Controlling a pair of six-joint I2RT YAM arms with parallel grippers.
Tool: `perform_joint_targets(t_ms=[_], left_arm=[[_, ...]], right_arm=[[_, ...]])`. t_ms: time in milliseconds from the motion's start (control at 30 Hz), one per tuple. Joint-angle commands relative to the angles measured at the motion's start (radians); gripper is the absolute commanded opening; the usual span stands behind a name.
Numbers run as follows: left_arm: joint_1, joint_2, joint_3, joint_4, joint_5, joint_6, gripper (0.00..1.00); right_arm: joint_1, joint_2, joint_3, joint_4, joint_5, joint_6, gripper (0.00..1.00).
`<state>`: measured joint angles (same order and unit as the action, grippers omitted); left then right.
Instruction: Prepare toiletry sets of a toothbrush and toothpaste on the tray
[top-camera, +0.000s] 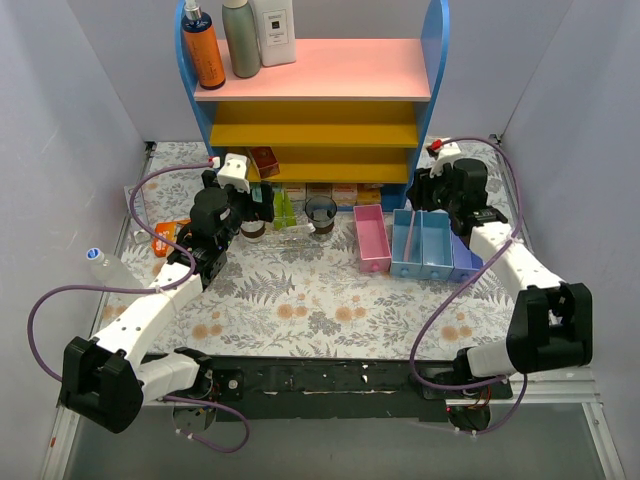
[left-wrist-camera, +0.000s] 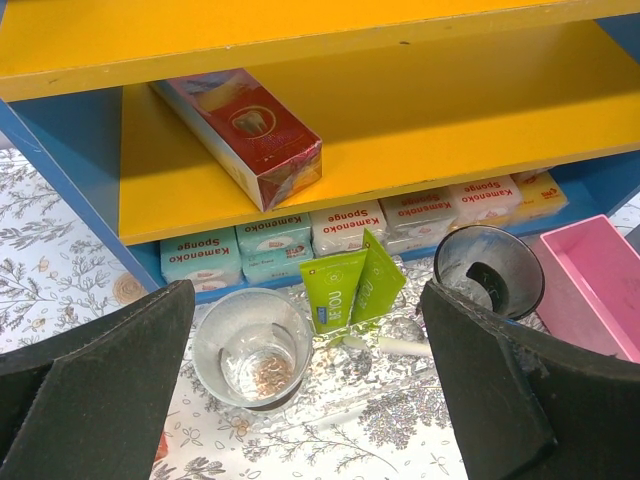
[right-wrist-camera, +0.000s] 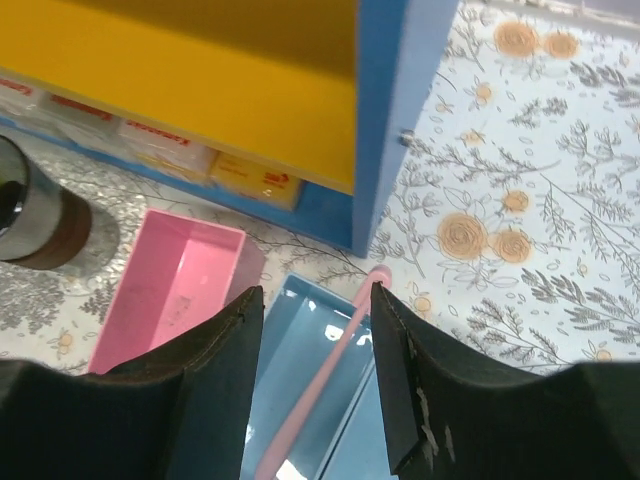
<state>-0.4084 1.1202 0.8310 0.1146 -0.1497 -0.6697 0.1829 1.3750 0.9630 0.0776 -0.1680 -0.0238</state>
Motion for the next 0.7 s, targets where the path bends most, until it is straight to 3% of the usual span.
perform_joint_targets(t_ms=[0,667], left_arm=[[-0.004,-0.026,-0.006,0.019,-0.01,0.007,0.98],[-0.007,-0.025,-0.007,0.022,-0.01,0.013,0.98]], right_arm=[[-0.034,0.038,0.08,-0.067,-0.008,0.018,0.52],[-0.034,0.154,0.013,0.093,0.163,0.191,0.46]])
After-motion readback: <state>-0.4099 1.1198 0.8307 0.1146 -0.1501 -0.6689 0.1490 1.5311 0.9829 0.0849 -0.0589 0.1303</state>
